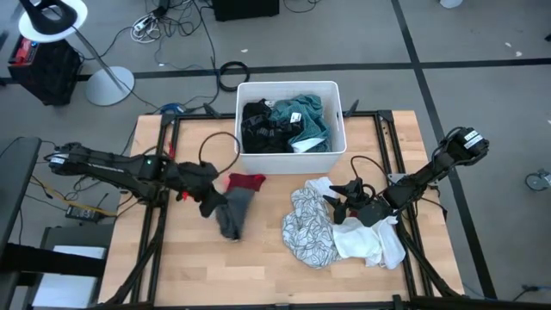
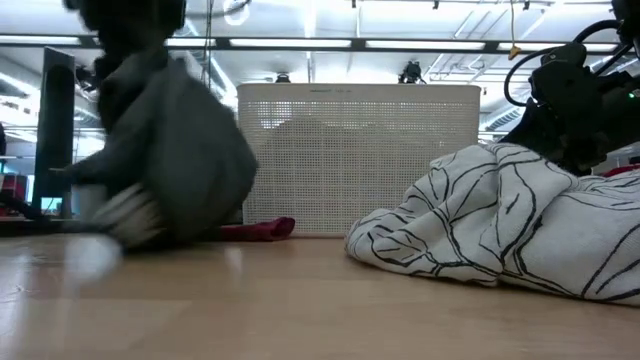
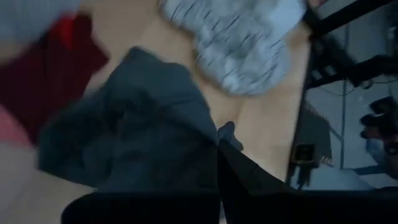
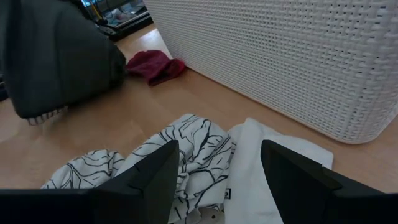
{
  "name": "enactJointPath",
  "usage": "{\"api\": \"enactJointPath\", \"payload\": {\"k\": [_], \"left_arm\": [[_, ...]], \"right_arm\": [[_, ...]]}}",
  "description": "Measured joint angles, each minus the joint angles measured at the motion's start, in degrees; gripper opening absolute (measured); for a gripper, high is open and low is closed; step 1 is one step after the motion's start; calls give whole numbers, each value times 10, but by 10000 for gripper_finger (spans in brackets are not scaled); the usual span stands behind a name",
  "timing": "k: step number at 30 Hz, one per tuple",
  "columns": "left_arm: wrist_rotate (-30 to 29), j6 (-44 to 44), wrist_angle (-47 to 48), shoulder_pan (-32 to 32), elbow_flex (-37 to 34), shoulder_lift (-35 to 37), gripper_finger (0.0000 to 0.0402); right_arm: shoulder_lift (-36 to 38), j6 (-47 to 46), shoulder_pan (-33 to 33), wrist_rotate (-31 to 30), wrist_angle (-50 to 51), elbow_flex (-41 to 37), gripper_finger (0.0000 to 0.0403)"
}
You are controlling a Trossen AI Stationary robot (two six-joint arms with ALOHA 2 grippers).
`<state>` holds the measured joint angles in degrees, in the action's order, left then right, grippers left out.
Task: Sort clothes
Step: Put the blue gray boxer into the white laundry bin
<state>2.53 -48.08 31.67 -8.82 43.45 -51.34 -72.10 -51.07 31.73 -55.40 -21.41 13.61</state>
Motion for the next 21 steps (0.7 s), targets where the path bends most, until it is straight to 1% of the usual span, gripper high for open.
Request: {"api": "enactJointPath", "payload": {"k": [5,11,15,21], "left_arm": [[-31,46,1,0,69,-2,0],[-62,115,3,2,159,-26,0],[-75,172,24,15,232,-62,0],[-86,260,105,57,383,-142,0]], "right_arm": [[0,0,0,0,0,0,228],[0,0,0,0,0,0,228],[0,0,0,-5,-2,0,228],[0,6,-6,-9,-4,0,228]]}}
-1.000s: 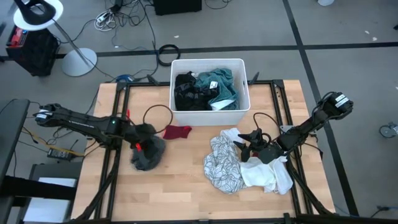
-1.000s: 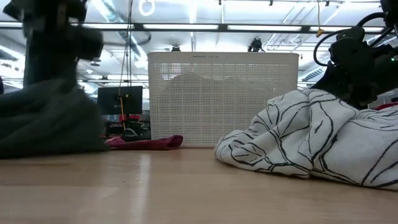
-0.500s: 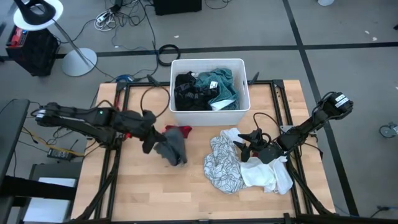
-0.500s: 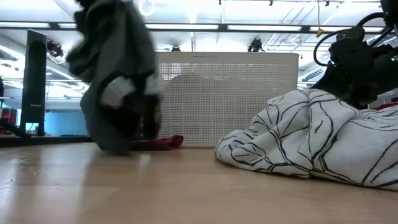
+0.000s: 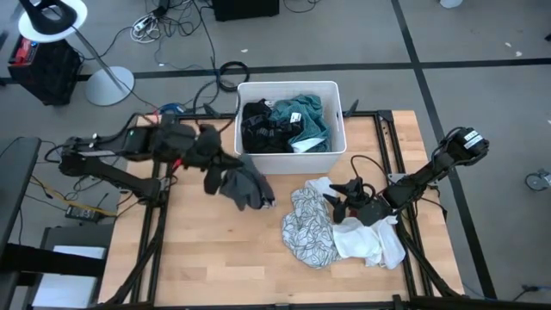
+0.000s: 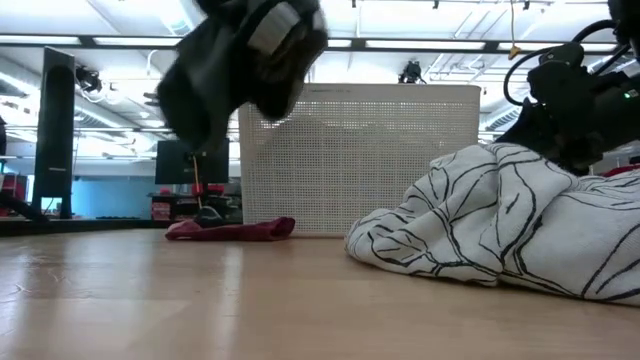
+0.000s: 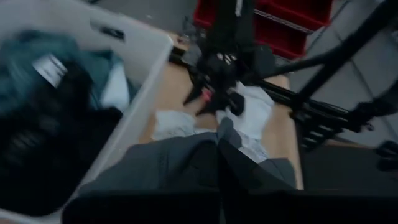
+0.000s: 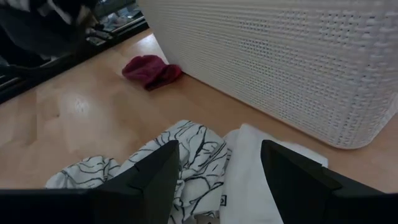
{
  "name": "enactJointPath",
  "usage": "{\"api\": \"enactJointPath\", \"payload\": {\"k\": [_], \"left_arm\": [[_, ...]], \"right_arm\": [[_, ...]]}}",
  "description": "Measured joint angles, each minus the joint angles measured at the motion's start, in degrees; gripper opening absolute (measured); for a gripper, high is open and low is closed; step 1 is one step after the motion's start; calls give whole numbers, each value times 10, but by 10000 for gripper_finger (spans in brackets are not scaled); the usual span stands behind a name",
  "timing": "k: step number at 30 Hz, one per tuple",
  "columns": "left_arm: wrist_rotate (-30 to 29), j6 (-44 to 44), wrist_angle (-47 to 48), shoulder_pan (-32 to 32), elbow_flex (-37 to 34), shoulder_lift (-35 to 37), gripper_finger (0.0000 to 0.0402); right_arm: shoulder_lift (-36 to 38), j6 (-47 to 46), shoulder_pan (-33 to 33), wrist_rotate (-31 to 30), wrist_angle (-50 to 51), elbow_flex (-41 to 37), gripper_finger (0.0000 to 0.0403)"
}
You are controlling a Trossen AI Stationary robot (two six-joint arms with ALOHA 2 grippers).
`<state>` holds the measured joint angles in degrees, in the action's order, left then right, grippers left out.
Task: Sort clothes
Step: Put the blue gray boxer into the white laundry bin
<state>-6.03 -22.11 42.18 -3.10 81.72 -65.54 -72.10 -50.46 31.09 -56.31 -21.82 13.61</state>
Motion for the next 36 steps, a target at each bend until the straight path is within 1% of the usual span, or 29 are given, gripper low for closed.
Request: {"api": "enactJointPath", "payload": {"k": [3,10,13,18,21,25,31,36], "left_arm": [[2,43,16,28,78,-47,0],[46,126,16,103,245,-152,0],[66,146,17,141,303,-195,0],[126,160,14,207,376,-255,0],[135,161,15,239,399,-282,0],[149,173,24,273,402,-308,0],[149,202,110,304,402,-350,0],[132,221,174,309,402,-391,0]], "right_arm": [[0,3,-7,0,-1,0,228],[0,43,-21,5,-27,0,228],[0,52,-25,9,-30,0,228],[0,57,-29,18,-30,0,228],[0,57,-29,20,-30,0,228],[0,62,-29,20,-29,0,228],[0,68,-34,20,-29,0,228],[0,72,-39,25,-29,0,228]]}}
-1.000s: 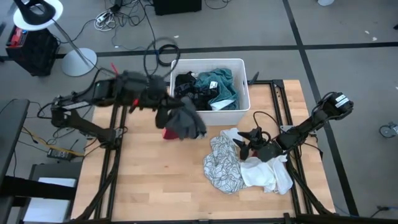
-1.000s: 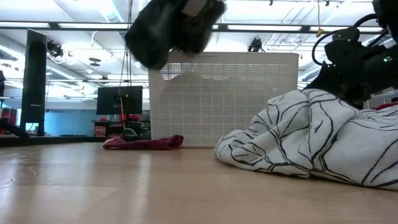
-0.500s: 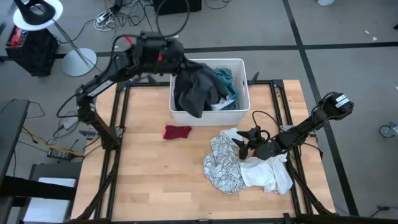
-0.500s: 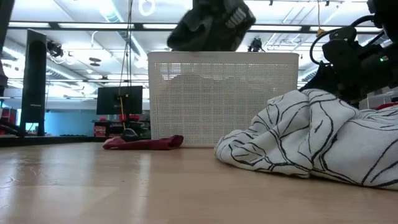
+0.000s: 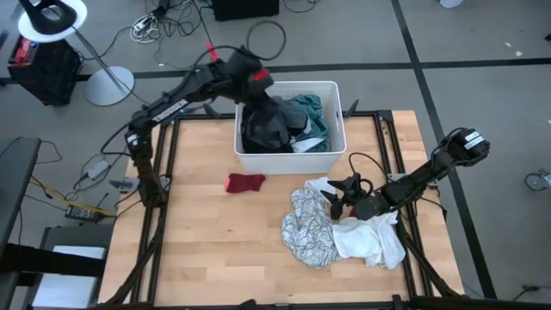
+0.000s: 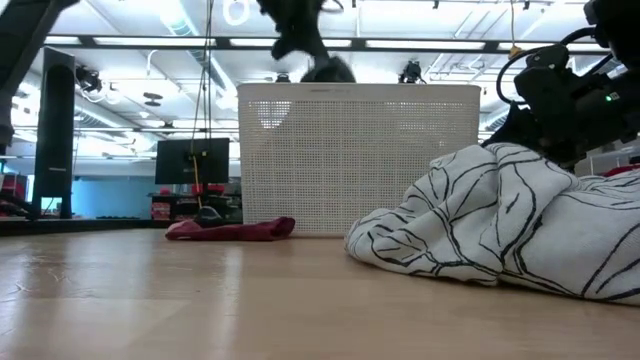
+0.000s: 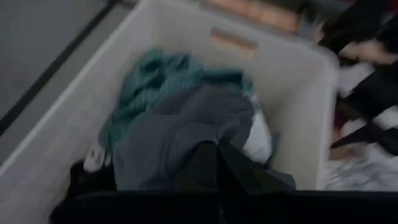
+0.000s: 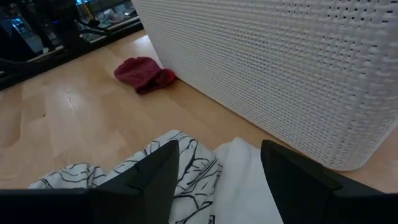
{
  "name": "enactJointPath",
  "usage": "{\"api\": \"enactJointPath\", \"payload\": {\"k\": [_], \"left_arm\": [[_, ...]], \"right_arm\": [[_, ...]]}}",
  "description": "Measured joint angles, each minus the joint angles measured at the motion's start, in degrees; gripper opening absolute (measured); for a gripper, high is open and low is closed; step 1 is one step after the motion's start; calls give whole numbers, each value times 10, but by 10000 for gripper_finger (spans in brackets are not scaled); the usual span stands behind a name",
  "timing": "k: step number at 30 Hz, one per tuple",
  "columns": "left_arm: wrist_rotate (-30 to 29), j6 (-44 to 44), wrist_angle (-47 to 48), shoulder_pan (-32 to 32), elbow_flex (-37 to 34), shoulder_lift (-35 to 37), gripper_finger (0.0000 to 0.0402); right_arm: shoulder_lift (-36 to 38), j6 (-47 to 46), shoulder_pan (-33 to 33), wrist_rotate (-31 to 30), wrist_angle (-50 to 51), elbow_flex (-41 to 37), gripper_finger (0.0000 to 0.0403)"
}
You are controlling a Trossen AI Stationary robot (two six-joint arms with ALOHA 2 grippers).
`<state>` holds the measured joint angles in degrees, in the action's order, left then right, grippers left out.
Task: Sort clothes
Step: Put the blue gray boxer into the white laundry bin
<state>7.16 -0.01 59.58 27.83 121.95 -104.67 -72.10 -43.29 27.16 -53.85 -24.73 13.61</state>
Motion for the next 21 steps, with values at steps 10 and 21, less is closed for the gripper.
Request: {"api": "enactJointPath", "payload": {"k": [10,21], "left_arm": [[2,-5,11,0,0,-104,14],[-5,-6,4,5,8,-138,101]], "right_arm": [[0,-4,0,11,0,0,228],[0,-3,0,11,1,0,228]]}}
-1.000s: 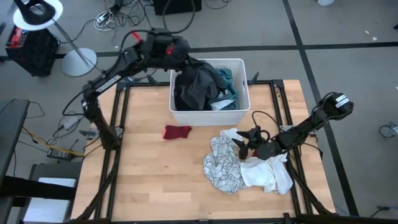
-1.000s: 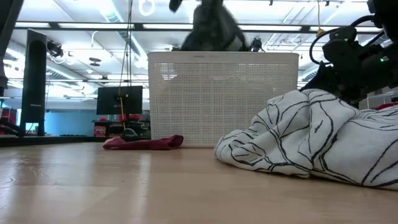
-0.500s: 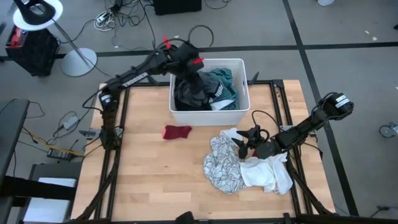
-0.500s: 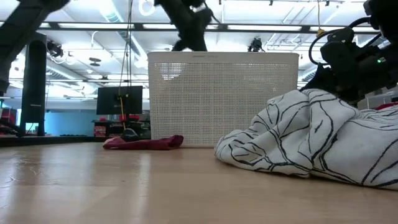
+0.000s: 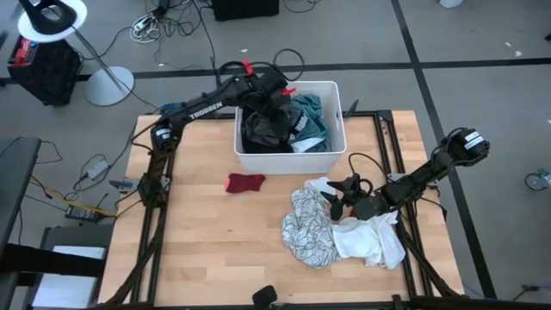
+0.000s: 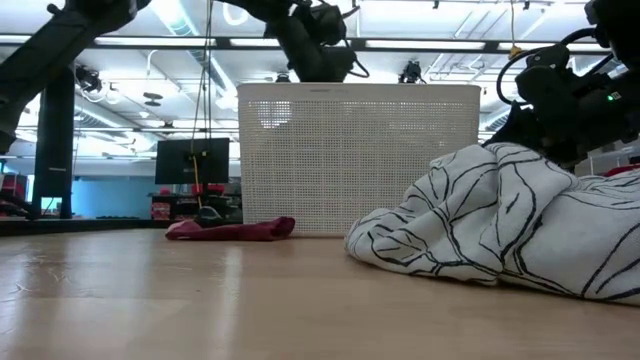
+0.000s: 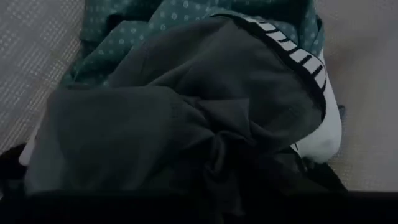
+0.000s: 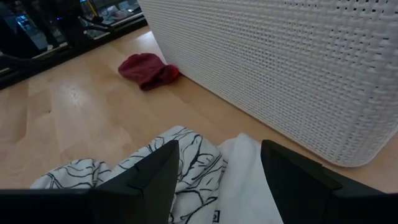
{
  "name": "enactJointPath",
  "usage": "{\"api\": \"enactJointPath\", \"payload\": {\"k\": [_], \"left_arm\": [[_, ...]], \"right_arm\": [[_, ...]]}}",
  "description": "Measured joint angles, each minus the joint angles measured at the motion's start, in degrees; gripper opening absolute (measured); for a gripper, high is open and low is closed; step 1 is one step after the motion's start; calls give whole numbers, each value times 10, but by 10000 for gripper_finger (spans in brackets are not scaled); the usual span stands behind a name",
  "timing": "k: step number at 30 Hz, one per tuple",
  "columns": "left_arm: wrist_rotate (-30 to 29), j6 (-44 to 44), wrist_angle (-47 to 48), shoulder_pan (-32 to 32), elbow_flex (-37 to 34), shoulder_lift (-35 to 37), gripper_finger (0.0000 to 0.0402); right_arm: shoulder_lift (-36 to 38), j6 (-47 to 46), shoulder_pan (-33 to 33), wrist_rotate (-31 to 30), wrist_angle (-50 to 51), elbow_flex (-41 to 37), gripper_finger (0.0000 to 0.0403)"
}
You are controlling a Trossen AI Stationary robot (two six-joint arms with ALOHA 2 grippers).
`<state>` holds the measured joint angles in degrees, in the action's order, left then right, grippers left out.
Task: Sort clothes
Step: Put the blue gray boxer into the white laundry bin, then move the white floral shirt to the center
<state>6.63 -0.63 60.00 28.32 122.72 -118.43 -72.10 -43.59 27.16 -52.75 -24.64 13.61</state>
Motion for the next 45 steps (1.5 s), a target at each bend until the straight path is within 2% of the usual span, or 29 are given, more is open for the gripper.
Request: {"api": "enactJointPath", "payload": {"k": [4,10,14,17,24,31,34,37,40,45], "left_arm": [[-8,0,40,2,43,2,121],[-49,-2,140,1,124,6,122],[-54,-8,150,-4,104,49,122],[-55,-2,194,-15,103,74,121],[-74,4,225,-82,103,127,121],[-159,4,196,-177,93,170,121],[-185,1,171,-211,58,198,121],[-202,-13,129,-240,-14,239,121],[-223,-31,72,-262,-119,296,121],[-225,-73,-33,-295,-313,406,121]], "right_arm": [[0,0,0,0,1,0,228],[0,1,0,0,1,0,228],[0,1,0,2,0,0,228],[0,1,0,3,1,0,228],[0,1,0,4,1,0,228],[0,0,0,5,-1,0,228],[0,0,0,5,-1,0,228],[0,-1,0,5,-1,0,228],[0,-2,0,5,-1,0,228],[0,-3,0,19,-3,0,228]]}}
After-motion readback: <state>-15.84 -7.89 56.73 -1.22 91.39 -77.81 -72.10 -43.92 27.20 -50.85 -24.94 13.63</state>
